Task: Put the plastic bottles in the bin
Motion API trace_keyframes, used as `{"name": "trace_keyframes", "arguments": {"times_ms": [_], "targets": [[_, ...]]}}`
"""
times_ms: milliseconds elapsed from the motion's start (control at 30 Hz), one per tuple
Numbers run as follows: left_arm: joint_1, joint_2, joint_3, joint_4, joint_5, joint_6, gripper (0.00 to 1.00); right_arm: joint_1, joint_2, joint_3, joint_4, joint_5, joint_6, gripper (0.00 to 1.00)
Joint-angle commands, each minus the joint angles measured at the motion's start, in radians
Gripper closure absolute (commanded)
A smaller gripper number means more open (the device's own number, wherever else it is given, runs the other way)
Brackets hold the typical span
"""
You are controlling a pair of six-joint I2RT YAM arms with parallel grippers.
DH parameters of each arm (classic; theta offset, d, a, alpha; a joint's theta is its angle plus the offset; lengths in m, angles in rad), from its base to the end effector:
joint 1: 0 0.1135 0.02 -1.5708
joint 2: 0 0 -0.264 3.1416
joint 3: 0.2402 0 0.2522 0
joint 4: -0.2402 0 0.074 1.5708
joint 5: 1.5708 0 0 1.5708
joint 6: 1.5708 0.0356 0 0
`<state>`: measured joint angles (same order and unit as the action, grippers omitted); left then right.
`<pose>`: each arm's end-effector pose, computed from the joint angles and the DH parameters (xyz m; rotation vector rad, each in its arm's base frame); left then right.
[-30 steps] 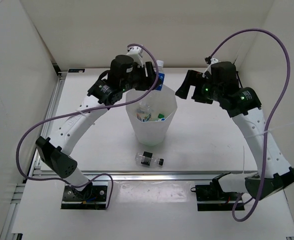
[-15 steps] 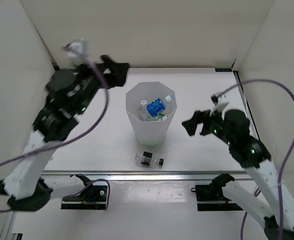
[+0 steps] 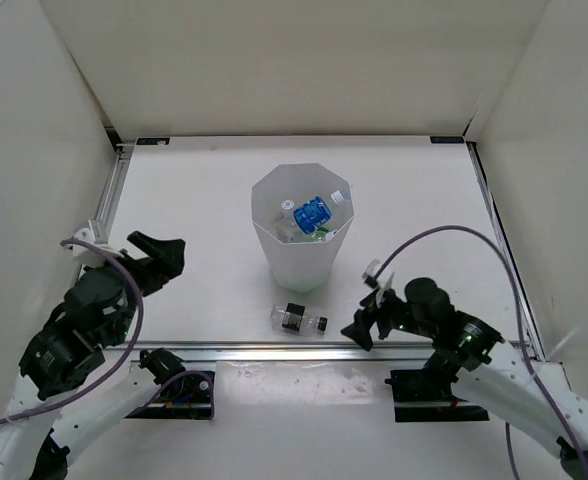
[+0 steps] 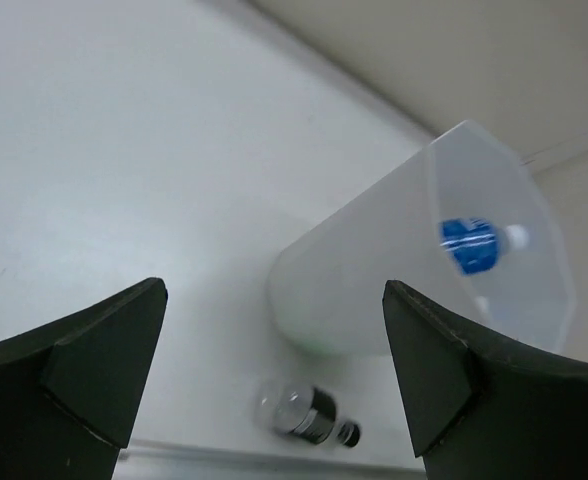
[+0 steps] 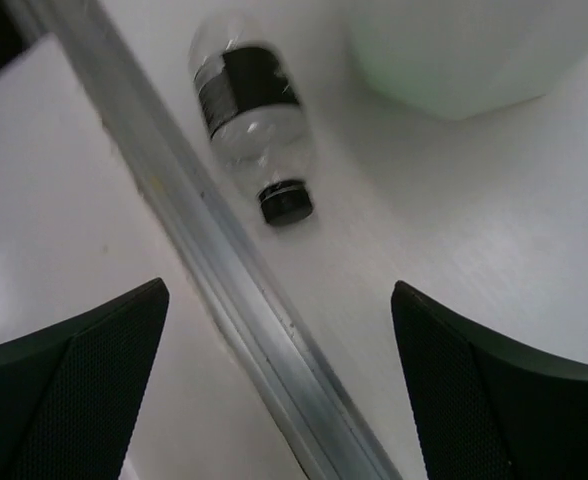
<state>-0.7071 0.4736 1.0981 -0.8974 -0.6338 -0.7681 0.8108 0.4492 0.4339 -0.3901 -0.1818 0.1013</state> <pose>0.0499 -0.0149 0.3981 -0.4915 1.7466 -0.4709 0.0837 0.0974 0.2414 -0.8268 1.8778 0.7620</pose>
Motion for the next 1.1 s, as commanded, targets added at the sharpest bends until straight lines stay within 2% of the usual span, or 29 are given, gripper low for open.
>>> {"name": "trace_keyframes", "arguments": {"times_ms": [0,67,167,367,533,700,800,900,933,1000,1033,1067], "targets": [[0.001,-0.012,-0.023,-0.242,-0.033,-0.158,0.00,0.140,0.105,-0.040,0.210,0.026,-0.093,0.04],[0.001,-0.039,-0.061,-0.242,-0.033,-0.158,0.00,0.248,0.187,-0.050,0.282,0.071,-0.129,0.04],[0.001,-0.078,-0.095,-0.267,-0.024,-0.181,0.00,0.298,0.366,-0.050,0.436,0.096,-0.140,0.03],[0.001,-0.110,-0.129,-0.282,0.057,-0.217,0.00,0.321,0.589,-0.025,0.657,0.096,-0.141,0.03],[0.001,-0.110,-0.119,-0.360,0.082,-0.227,0.00,0.321,0.718,-0.003,0.807,0.137,-0.173,0.01],[0.001,-0.119,-0.098,-0.414,0.062,-0.237,0.00,0.321,0.870,0.029,0.867,0.197,-0.128,0.02],[0.001,-0.119,-0.075,-0.440,0.071,-0.256,0.00,0.300,0.939,0.060,0.879,0.197,-0.114,0.14],[0.001,-0.119,-0.066,-0.451,0.071,-0.257,0.00,0.260,0.974,0.069,0.893,0.125,-0.087,0.26],[0.001,-0.119,-0.057,-0.460,0.071,-0.257,0.00,0.260,0.986,0.083,0.875,0.082,-0.087,0.37],[0.001,-0.119,-0.057,-0.460,0.060,-0.257,0.00,0.251,0.987,0.097,0.825,0.050,-0.078,0.49],[0.001,-0.119,-0.057,-0.460,0.043,-0.257,0.00,0.251,0.976,0.109,0.801,0.038,-0.078,0.59],[0.001,-0.119,-0.057,-0.451,0.034,-0.266,0.00,0.251,0.964,0.118,0.771,0.022,-0.069,0.64]]}}
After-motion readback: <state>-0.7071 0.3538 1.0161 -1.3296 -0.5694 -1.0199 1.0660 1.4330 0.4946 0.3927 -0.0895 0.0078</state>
